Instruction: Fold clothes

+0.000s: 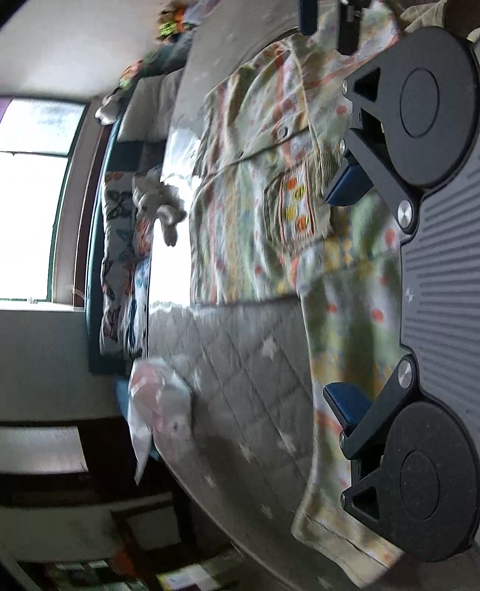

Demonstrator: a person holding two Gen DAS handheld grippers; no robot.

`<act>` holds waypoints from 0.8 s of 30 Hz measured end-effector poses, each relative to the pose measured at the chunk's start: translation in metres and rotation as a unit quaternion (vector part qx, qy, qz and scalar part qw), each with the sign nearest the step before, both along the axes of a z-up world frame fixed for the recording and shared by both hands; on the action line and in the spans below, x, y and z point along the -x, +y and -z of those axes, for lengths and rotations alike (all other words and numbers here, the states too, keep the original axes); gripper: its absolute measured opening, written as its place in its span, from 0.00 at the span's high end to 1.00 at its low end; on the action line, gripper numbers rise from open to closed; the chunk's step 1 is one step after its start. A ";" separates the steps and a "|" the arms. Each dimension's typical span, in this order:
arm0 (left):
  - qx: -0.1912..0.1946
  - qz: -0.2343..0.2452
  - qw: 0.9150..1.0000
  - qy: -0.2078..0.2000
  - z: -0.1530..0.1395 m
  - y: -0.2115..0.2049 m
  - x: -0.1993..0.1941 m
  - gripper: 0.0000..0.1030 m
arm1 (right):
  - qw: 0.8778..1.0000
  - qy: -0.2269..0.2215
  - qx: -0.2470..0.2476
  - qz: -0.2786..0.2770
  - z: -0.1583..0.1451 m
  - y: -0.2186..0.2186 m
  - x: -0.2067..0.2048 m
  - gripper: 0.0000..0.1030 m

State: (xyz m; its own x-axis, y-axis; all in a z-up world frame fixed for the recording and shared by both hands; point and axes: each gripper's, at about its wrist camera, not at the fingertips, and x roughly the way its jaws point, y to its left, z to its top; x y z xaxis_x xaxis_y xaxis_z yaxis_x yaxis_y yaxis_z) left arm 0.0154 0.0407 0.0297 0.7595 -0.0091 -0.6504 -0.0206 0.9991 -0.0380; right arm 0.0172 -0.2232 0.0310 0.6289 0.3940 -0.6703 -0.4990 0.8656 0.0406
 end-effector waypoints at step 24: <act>0.043 -0.181 0.982 -0.015 -0.004 0.132 0.072 0.00 | 0.990 -0.012 0.042 -0.133 0.017 0.101 0.023 0.32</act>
